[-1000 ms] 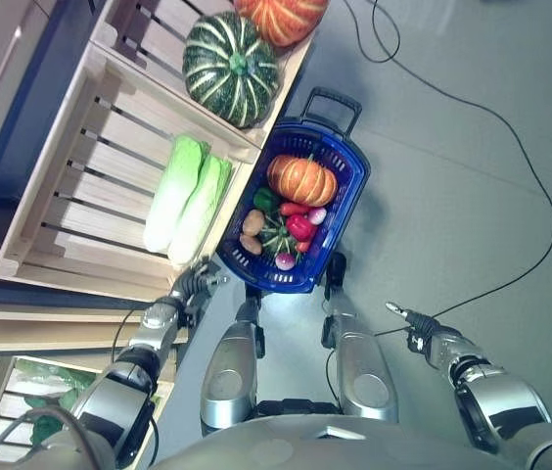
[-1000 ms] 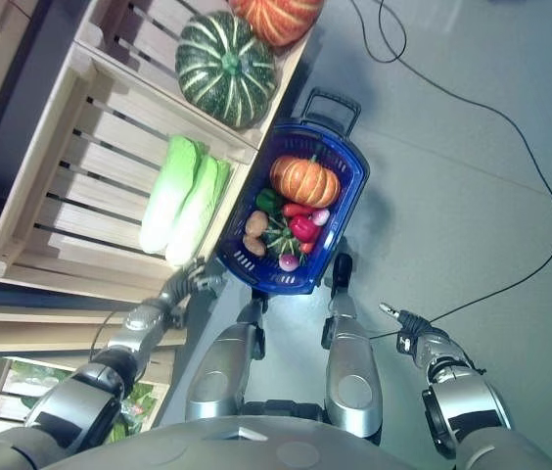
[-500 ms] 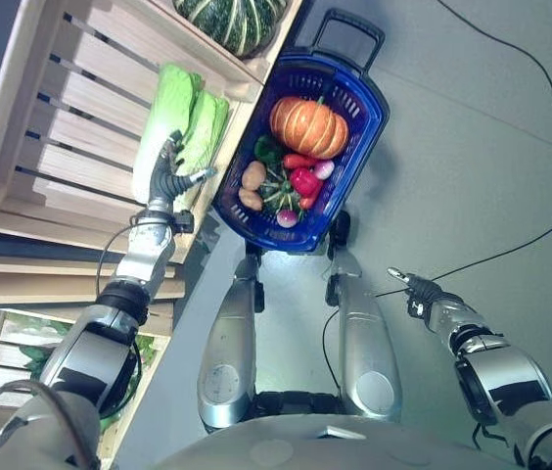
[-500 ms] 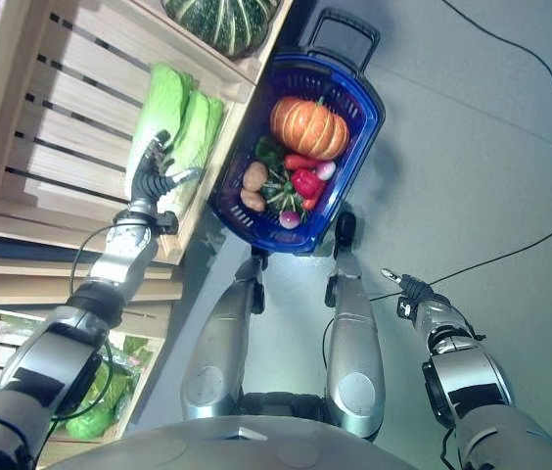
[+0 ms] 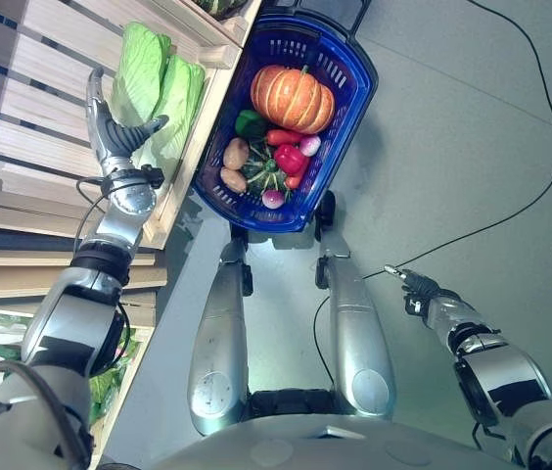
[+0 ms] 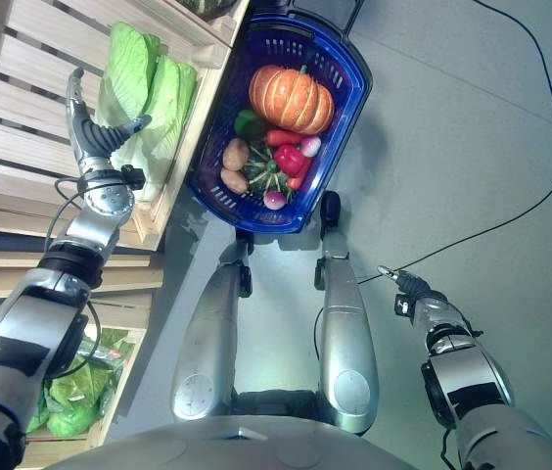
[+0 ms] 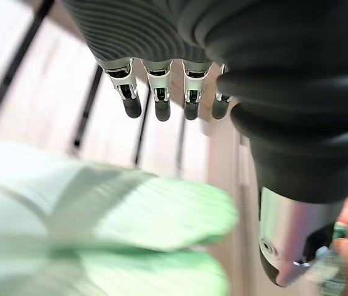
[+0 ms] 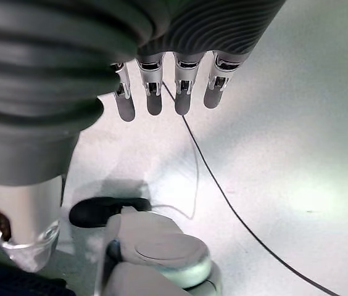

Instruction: Pick up fruits and vegetables into the basket

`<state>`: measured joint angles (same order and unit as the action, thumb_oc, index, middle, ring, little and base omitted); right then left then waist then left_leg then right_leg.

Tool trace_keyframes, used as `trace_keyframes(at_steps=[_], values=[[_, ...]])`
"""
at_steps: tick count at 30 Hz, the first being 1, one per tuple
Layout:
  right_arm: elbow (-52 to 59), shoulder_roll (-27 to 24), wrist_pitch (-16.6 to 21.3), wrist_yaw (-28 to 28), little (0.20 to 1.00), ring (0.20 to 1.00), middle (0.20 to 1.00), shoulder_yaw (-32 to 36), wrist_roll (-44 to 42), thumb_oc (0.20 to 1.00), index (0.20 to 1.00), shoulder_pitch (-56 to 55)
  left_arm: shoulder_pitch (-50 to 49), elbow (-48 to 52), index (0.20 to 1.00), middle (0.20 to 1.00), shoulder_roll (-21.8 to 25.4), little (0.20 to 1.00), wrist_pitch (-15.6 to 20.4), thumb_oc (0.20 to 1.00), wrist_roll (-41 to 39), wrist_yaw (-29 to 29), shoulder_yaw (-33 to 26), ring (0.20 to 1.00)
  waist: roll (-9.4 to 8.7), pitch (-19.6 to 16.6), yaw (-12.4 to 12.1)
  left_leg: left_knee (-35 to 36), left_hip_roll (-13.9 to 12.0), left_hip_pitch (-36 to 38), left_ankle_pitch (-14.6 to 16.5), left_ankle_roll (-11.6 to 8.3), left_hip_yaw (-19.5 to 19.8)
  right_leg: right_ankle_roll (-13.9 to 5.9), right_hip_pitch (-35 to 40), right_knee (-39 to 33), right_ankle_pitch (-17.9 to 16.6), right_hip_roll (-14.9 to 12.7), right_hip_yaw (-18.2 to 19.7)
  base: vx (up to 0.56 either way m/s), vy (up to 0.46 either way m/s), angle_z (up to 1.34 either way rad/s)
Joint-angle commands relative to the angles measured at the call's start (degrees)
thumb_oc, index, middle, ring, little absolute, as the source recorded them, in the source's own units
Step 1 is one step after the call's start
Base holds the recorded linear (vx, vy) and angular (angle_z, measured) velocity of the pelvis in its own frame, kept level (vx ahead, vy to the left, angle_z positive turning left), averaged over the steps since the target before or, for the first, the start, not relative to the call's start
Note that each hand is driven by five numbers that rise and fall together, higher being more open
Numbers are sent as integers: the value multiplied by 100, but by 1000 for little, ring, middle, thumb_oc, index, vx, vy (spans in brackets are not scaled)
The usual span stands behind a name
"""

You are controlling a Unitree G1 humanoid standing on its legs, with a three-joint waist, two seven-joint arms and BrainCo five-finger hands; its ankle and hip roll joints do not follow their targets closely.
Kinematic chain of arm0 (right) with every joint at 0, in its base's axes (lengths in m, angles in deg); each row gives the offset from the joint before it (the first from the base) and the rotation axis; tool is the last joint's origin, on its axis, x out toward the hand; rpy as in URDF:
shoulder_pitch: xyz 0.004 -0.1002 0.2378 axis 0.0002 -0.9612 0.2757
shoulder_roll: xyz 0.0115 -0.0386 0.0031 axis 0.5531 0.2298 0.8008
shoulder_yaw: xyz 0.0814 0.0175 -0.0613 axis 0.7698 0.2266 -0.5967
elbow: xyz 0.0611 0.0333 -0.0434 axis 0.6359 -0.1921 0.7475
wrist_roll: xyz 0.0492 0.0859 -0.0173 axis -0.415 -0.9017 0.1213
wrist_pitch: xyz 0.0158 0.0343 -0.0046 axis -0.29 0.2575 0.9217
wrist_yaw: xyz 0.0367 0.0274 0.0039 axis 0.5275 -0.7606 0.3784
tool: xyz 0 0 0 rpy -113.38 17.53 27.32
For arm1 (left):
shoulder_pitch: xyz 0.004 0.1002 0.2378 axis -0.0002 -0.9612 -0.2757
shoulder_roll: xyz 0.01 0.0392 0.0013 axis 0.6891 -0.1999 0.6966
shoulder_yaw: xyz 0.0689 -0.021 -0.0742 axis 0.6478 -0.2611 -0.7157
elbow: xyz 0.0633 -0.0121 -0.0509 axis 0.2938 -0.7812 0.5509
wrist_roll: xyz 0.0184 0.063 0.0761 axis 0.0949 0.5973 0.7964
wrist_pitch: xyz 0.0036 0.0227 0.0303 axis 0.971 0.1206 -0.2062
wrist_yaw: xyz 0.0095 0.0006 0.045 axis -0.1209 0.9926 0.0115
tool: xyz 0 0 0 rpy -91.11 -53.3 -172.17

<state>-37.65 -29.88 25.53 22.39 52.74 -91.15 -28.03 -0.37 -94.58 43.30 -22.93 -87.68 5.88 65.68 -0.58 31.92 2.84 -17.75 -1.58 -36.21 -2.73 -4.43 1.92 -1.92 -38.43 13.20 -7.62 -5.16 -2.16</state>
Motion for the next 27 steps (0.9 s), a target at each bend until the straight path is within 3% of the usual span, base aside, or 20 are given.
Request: trace_keyframes(at_steps=[1, 6, 16, 27], values=[[-66, -100, -63, -54, 1000, 1000, 1000, -271, -203, 1000, 1000, -96, 153, -422, 1000, 1000, 344, 1000, -237, 1000, 389, -480, -260, 1000, -105, -212, -32, -223, 180, -206, 330, 144, -184, -41, 11, 901, 1008, 299, -95, 0, 0, 0], [-110, -104, -48, -79, 1000, 1000, 1000, -390, -246, 1000, 1000, 1, 381, -980, 1000, 1000, 403, 1000, -444, 1000, 423, -514, -208, 1000, -142, -212, 27, -213, 161, -249, 320, 117, -205, -17, -40, 903, 1027, 336, -78, -2, 16, -3], [-140, -164, -68, -116, 1000, 1000, 1000, -471, -263, 1000, 1000, 168, 473, -1811, 1000, 1000, 333, 1000, -1046, 1000, 339, 66, -97, 1000, -165, -212, 82, -228, 162, -351, 288, 90, -196, -10, -139, 928, 1040, 368, -65, 5, 6, -2], [-197, -226, -106, -179, 1000, 1000, 1000, -528, -244, 1000, 1000, 320, 491, -2401, 1000, 1000, 268, 1000, -1300, 1000, 102, 510, -38, 1000, -181, -212, 107, -234, 149, -438, 252, 76, -206, -7, -218, 930, 1041, 386, -66, 2, 4, -2]])
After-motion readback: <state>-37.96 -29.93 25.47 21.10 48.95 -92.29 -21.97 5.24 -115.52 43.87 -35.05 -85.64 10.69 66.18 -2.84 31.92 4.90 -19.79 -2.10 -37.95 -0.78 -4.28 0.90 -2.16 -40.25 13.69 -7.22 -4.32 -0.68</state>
